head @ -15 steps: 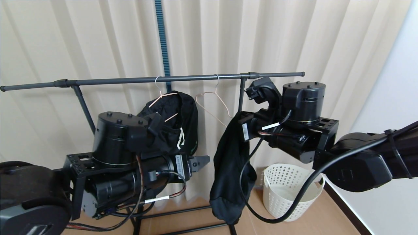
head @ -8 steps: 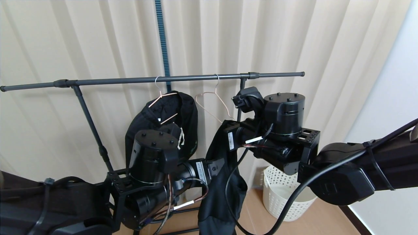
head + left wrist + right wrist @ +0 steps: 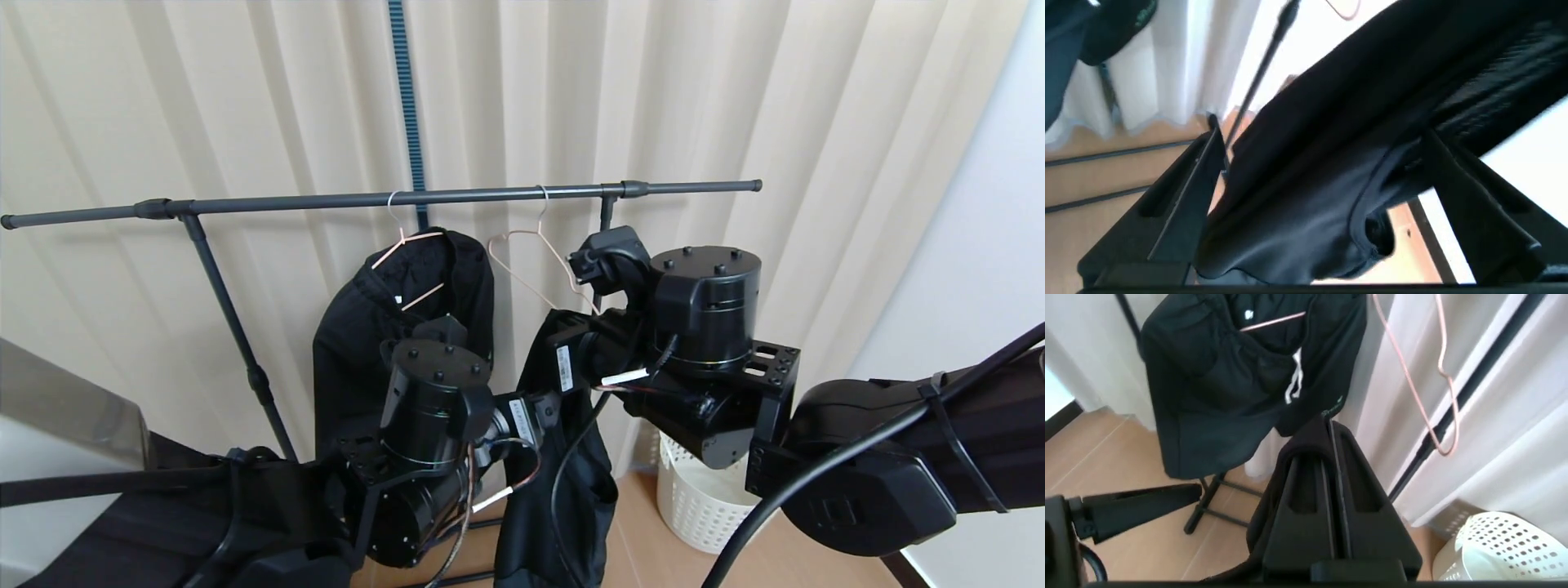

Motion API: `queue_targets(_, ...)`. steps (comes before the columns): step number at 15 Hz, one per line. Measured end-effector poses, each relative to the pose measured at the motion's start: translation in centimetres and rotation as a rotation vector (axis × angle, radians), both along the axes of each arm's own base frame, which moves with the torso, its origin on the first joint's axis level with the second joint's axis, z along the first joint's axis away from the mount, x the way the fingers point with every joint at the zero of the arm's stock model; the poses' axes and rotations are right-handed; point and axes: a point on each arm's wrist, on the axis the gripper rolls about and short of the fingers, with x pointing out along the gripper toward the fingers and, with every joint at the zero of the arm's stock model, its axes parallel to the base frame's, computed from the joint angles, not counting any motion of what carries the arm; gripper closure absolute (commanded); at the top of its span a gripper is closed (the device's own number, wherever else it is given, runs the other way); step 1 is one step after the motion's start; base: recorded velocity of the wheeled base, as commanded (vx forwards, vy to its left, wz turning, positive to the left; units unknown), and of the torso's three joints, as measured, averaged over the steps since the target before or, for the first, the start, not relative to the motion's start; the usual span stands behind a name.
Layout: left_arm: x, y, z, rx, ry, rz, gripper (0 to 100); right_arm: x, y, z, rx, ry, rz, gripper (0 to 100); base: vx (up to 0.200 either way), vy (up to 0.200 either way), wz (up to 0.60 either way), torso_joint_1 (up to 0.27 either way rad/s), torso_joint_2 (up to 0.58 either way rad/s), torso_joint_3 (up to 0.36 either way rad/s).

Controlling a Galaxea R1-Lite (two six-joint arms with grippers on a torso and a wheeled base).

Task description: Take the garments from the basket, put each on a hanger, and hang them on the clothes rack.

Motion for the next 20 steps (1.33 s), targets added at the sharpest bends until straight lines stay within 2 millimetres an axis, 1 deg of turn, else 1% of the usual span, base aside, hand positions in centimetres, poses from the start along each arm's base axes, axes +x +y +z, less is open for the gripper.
queue_targets(3, 0.4, -0.2, -0.6, 0.02, 0.0, 0.035, 0, -0.3, -0.1, 0.4, 0.005, -0.009, -0.004, 100, 0.0, 0.0, 0.0, 0.0, 0.0, 0.0)
queue_targets(7, 0.7, -0.5, -1.9, 0.064, 0.017, 0.042, 0, -0.9, -0.6, 1.6, 0.027, -0.031, -0.006, 100, 0.0, 0.0, 0.0, 0.0, 0.0, 0.0)
queue_targets(11, 0.5, -0.8, -2.3, 0.075, 0.024, 0.034, 0, -1.4, -0.6, 1.9, 0.035, -0.036, 0.01, 100, 0.0, 0.0, 0.0, 0.0, 0.0, 0.0)
queue_targets(14, -0.6, -1.2, -1.9, 0.066, 0.019, 0.0, 0, -1.3, -0.4, 2.0, 0.042, -0.037, 0.009, 100, 0.0, 0.0, 0.0, 0.0, 0.0, 0.0)
queue_targets(20, -1.4, -0.9, -0.1, 0.02, -0.012, -0.017, 0, -1.0, 0.0, 1.4, 0.031, -0.026, 0.01, 100, 0.0, 0.0, 0.0, 0.0, 0.0, 0.0)
